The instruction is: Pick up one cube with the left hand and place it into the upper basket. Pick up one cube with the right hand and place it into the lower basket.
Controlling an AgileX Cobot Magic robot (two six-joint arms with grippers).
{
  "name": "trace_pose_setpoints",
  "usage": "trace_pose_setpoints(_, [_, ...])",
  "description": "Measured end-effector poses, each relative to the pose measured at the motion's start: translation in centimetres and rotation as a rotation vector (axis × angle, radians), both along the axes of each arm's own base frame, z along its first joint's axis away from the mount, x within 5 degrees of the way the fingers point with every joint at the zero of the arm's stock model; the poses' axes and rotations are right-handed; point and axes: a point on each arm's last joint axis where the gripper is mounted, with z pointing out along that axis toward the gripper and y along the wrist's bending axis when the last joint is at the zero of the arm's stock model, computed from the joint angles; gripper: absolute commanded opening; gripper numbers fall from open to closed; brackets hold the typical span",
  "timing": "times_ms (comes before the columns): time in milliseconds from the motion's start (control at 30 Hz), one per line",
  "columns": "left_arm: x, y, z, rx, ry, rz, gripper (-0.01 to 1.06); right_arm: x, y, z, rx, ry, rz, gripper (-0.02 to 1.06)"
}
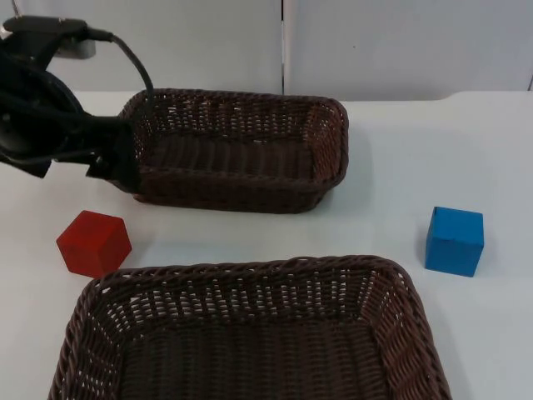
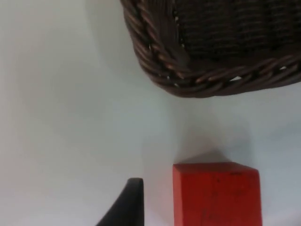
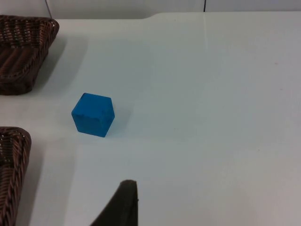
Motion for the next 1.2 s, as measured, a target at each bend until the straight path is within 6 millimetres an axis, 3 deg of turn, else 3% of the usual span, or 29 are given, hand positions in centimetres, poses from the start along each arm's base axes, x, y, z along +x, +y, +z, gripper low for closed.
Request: trace_pose_setpoints(1200, [0.8,0.2,-8.5,0.049,0.154,0.015,1.05,0.0,0.0,0.0,0.0,0.0,0.0,1.05])
